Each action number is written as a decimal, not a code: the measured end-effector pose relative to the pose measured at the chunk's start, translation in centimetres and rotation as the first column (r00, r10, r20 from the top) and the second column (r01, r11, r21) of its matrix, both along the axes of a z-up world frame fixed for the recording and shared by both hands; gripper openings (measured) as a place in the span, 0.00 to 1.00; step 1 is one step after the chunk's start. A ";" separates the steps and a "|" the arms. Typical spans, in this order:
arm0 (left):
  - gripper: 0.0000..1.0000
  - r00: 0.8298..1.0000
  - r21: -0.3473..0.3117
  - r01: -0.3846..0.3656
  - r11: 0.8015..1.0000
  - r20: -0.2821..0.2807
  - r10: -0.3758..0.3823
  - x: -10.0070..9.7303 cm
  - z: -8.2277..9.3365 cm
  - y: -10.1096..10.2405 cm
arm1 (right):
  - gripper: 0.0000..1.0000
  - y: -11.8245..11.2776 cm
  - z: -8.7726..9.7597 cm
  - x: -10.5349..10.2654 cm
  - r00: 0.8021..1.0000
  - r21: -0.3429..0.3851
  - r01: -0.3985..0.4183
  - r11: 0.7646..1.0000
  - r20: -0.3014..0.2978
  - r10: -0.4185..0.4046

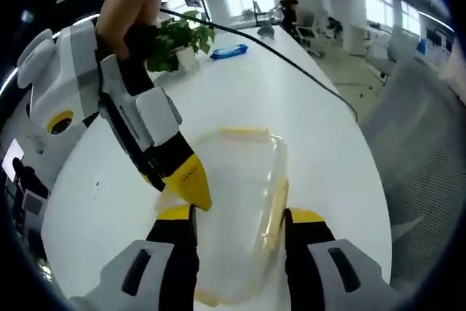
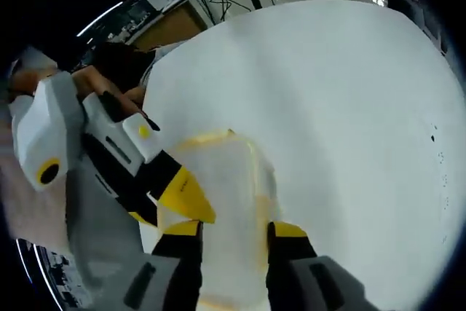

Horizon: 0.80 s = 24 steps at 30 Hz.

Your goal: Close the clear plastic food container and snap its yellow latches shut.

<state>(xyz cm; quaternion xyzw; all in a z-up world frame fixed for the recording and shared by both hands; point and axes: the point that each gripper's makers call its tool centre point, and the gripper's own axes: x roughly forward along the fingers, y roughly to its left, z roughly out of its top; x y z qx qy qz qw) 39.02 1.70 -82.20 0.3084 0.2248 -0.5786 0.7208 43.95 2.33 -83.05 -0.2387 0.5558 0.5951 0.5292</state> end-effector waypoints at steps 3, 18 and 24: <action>0.43 0.999 -0.003 0.008 1.000 0.049 -0.008 0.0 -0.2 -0.2 | 0.32 0.1 0.1 -0.2 1.000 0.019 0.003 1.000 0.007 -0.003; 0.42 0.993 -0.009 -0.036 0.999 0.114 0.037 0.0 0.0 -0.5 | 0.34 0.4 0.3 -0.2 0.998 0.020 0.005 1.000 0.063 -0.006; 0.43 0.992 0.000 -0.038 0.999 0.123 0.038 0.1 0.1 -0.5 | 0.35 0.4 0.4 -0.1 0.993 0.043 0.039 0.998 0.109 -0.043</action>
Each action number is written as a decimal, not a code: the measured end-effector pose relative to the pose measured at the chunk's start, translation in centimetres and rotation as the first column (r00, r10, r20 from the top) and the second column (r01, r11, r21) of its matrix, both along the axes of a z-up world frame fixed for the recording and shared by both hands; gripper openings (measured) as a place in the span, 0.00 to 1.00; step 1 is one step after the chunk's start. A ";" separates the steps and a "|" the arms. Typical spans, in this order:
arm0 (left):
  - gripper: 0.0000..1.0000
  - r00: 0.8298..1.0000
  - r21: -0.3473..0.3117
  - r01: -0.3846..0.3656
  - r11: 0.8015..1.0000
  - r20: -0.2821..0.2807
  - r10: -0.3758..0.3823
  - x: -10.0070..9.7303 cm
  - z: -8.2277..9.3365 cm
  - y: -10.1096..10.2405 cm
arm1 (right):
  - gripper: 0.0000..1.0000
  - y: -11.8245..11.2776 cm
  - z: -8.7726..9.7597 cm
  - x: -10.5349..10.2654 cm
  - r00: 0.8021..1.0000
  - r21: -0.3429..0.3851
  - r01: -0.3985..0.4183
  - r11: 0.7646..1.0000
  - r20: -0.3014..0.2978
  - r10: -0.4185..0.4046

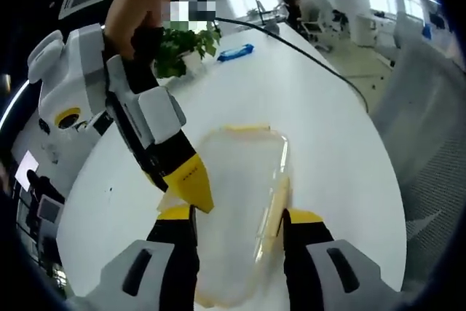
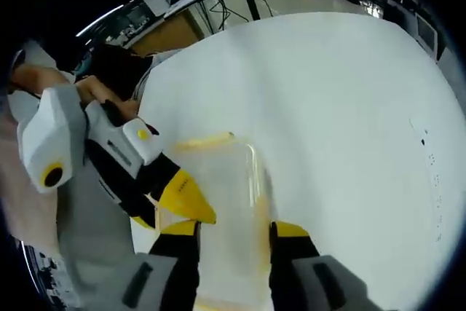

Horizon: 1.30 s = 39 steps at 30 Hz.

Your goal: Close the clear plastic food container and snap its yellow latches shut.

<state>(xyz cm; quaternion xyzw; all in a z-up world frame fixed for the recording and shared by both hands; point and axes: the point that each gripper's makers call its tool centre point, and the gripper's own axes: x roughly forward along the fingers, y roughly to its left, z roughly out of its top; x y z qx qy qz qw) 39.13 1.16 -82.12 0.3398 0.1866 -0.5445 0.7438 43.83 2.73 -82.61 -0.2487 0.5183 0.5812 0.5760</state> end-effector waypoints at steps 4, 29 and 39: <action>0.43 1.000 0.006 -0.002 1.000 -0.004 0.002 0.0 0.0 0.0 | 0.35 0.1 0.0 0.1 1.000 -0.019 0.010 1.000 0.015 -0.009; 0.46 0.995 0.010 -0.045 0.999 -0.087 0.045 -0.1 0.5 -0.3 | 0.33 -0.2 1.3 0.0 0.939 0.034 0.107 0.994 0.325 -0.112; 0.50 0.979 -0.024 -0.155 0.988 -0.137 0.150 0.3 1.7 1.0 | 0.40 -0.4 1.3 -0.4 0.893 0.120 0.316 0.941 0.299 -0.338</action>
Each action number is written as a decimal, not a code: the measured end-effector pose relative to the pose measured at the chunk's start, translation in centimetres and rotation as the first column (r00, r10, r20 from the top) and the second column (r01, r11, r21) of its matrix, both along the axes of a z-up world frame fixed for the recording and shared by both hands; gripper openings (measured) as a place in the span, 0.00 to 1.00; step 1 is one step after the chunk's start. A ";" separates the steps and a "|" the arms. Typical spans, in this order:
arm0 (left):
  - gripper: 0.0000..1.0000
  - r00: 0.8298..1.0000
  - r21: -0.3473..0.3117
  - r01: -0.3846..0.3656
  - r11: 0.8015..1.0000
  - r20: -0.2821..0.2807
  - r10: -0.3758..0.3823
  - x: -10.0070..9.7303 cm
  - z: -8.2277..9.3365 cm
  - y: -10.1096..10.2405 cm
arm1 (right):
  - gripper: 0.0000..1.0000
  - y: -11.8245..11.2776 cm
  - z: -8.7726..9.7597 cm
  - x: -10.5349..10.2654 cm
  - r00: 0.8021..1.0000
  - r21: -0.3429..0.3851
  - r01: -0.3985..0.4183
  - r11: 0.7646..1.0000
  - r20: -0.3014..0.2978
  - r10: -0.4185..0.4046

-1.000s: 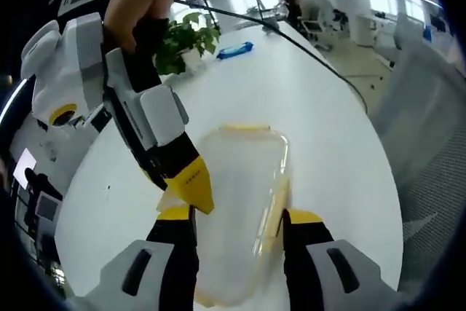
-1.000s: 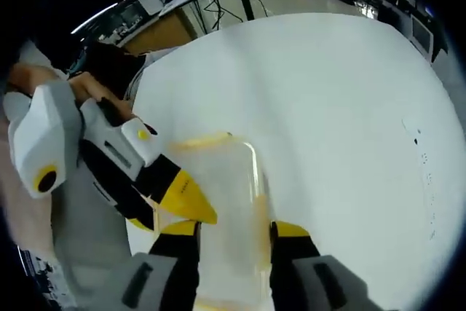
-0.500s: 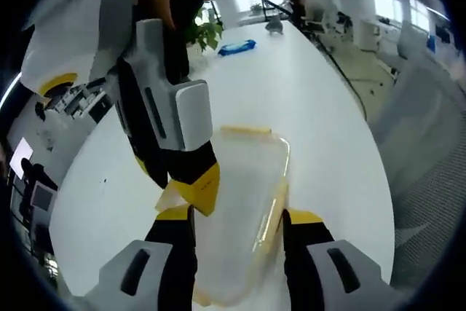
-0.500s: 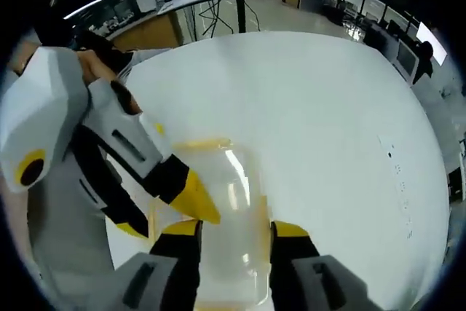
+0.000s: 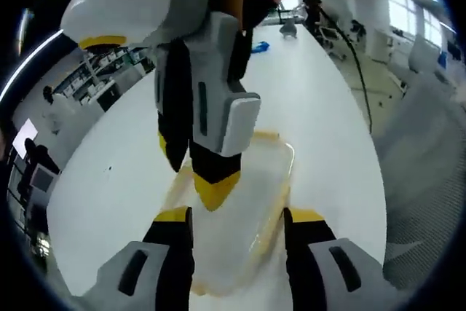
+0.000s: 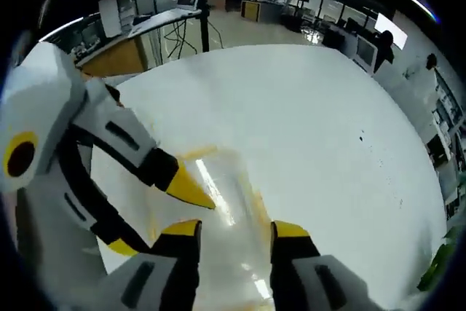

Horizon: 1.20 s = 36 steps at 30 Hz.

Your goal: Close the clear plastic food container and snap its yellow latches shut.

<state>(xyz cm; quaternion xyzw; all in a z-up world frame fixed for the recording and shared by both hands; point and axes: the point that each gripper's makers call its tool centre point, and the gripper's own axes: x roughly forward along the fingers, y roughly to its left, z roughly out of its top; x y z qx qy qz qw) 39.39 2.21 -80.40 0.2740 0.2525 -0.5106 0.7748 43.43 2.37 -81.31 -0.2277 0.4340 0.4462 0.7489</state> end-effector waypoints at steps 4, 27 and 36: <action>0.58 0.990 -0.117 -0.122 0.986 -0.081 0.113 0.7 1.7 1.2 | 0.47 -0.5 0.5 -0.1 0.999 0.023 0.046 0.999 0.017 -0.046; 0.54 0.886 -0.148 -0.442 0.885 -0.224 0.405 3.3 0.1 6.1 | 0.50 -7.0 1.0 -2.6 0.892 0.167 0.451 0.877 -0.078 -0.445; 0.49 0.839 -0.162 -0.510 0.845 -0.311 0.447 3.5 -0.7 6.4 | 0.49 -7.5 -0.2 -3.8 0.853 0.193 0.521 0.831 -0.149 -0.500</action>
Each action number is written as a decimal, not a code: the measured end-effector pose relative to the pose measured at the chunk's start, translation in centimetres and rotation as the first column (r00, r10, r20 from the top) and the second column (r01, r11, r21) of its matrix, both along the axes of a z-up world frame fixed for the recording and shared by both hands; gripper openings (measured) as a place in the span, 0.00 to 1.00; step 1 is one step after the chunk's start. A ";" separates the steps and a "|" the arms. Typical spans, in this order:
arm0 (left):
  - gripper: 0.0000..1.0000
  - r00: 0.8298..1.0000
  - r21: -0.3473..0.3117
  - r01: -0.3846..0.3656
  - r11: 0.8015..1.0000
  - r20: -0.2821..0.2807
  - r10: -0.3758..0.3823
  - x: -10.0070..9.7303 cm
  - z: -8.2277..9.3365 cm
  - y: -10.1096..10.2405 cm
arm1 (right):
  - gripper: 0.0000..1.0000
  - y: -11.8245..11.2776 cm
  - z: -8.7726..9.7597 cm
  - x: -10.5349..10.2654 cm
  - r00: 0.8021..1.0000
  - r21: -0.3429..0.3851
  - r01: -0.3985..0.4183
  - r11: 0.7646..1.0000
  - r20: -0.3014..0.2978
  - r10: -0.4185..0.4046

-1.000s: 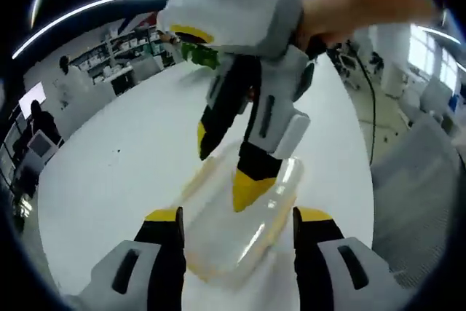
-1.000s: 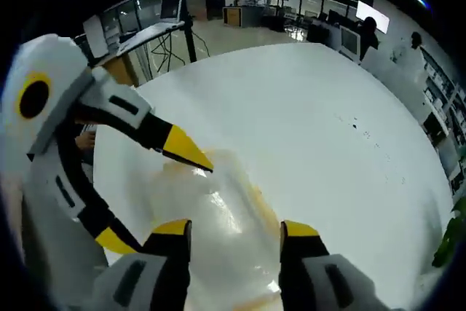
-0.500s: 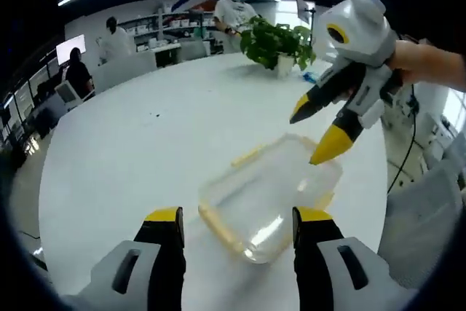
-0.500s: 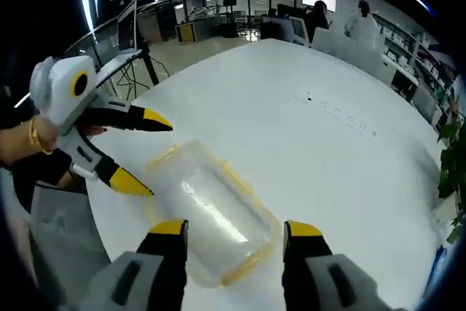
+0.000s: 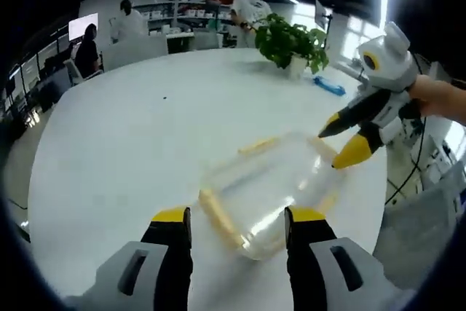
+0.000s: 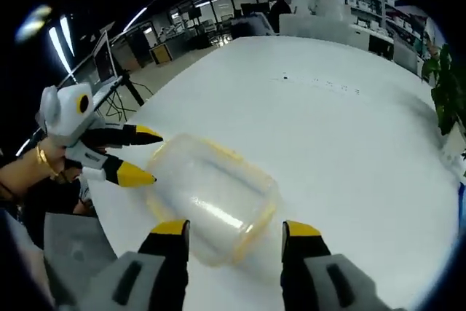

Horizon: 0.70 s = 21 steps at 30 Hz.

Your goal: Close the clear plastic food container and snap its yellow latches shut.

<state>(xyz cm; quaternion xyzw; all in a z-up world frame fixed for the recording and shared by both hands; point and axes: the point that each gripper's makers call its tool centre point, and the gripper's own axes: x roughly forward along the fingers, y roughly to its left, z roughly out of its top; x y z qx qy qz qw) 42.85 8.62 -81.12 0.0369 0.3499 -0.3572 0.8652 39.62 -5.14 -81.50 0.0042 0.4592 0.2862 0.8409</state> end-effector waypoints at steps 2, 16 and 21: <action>0.47 1.000 -0.032 -0.021 0.999 -0.023 0.021 0.1 -0.2 -0.1 | 0.48 -0.1 -0.4 -0.1 1.000 0.010 0.014 1.000 -0.013 -0.014; 0.40 0.982 -0.094 -0.147 0.985 -0.130 0.134 0.0 -0.7 -0.8 | 0.36 0.9 -0.9 -0.2 0.993 0.078 0.087 0.993 -0.083 -0.081; 0.34 0.962 -0.154 -0.239 0.959 -0.173 0.212 0.2 -0.8 -0.7 | 0.35 1.0 -0.9 -0.4 0.995 0.081 0.083 0.993 -0.064 -0.078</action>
